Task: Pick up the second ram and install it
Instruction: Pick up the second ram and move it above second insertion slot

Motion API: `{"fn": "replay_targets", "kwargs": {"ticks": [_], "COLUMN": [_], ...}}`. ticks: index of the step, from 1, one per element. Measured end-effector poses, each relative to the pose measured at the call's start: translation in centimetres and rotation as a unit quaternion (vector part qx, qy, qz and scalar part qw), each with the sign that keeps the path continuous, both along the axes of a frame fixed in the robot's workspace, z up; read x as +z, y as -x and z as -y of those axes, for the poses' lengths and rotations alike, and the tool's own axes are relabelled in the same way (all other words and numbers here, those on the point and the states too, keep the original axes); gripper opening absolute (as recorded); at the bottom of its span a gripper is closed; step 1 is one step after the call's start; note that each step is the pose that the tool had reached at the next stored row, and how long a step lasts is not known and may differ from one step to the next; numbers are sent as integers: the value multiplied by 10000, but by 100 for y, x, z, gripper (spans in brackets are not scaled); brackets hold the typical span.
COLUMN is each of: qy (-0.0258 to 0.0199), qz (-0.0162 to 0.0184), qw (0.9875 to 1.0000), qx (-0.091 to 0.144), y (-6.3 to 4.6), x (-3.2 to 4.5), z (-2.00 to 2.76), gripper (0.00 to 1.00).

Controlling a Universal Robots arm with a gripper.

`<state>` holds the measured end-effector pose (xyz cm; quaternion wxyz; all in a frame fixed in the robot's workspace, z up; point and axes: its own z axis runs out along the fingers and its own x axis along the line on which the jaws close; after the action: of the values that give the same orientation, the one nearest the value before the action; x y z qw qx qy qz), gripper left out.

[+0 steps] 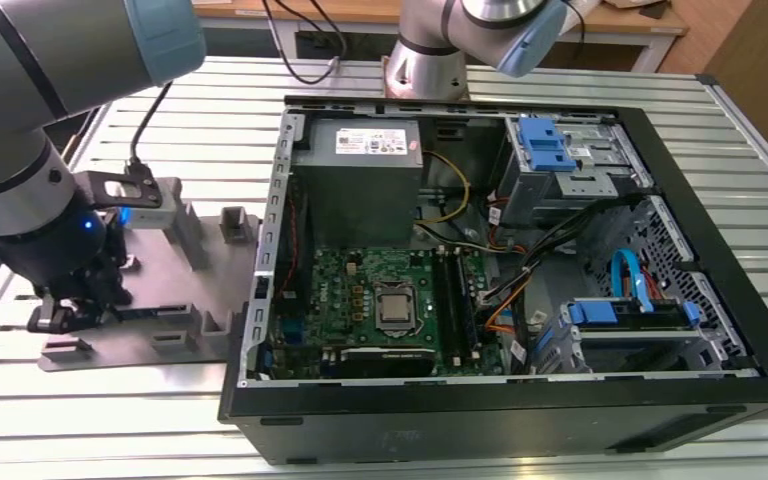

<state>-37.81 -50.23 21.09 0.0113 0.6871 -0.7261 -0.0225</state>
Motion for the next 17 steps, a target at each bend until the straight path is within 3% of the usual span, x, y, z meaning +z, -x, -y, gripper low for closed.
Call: {"fn": "replay_targets", "kwargs": {"ticks": [9,17], "qy": [-14,-34], "qz": [-1,0], "qw": [9996,9995], "qx": [299,303], "y": [-2,-2], "x": [-140,-148], "z": [-39,-41], "gripper": [27,26]}}
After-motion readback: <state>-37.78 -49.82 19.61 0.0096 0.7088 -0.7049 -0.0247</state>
